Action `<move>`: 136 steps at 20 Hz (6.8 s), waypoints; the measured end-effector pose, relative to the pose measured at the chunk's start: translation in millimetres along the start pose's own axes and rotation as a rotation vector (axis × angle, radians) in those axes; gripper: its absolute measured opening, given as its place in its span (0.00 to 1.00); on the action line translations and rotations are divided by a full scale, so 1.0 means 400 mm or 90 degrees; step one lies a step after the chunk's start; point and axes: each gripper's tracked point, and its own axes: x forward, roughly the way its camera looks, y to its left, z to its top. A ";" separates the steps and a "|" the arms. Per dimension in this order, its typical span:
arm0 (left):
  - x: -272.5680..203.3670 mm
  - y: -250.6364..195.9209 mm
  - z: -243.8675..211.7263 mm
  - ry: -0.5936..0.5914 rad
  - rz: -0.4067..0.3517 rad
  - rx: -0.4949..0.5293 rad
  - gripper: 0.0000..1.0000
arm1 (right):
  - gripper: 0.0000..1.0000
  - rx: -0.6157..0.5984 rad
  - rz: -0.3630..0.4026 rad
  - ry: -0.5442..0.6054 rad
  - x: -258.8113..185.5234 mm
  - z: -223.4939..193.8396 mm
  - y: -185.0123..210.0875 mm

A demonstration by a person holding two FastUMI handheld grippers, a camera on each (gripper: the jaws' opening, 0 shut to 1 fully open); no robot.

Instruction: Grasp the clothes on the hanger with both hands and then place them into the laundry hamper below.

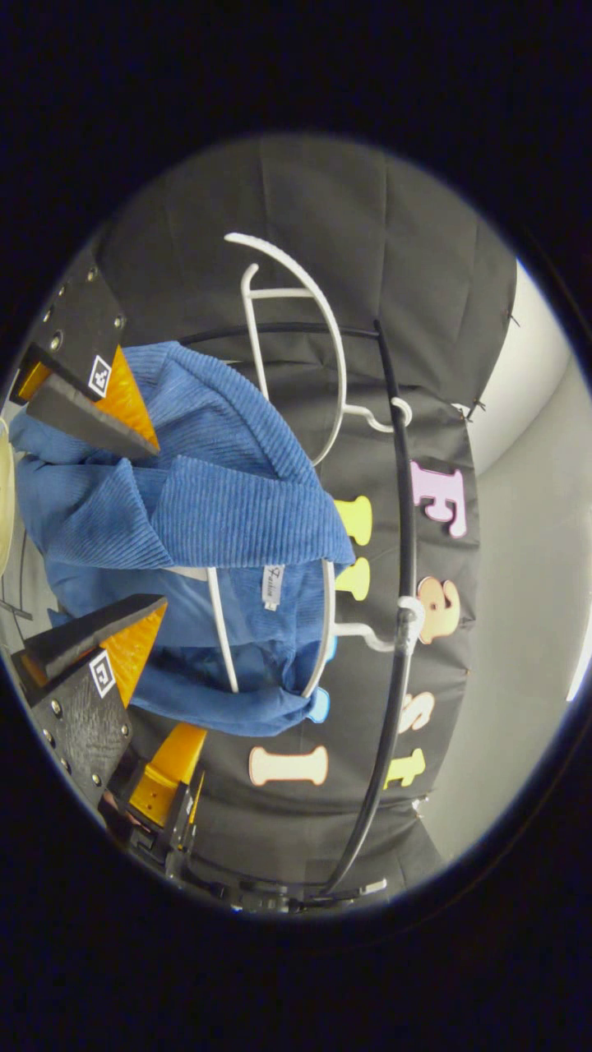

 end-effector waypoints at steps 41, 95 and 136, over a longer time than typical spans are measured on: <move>-0.089 0.235 0.157 -0.092 0.064 -0.059 0.01 | 0.00 -0.006 -0.063 -0.108 0.098 0.152 -0.098; 0.033 0.402 -0.131 0.045 -0.024 -0.055 0.00 | 0.00 -0.105 -0.179 -0.144 0.132 0.077 -0.247; -0.144 0.261 -0.263 0.137 -0.370 0.042 0.02 | 0.00 -0.143 -0.255 0.090 -0.519 -0.314 0.128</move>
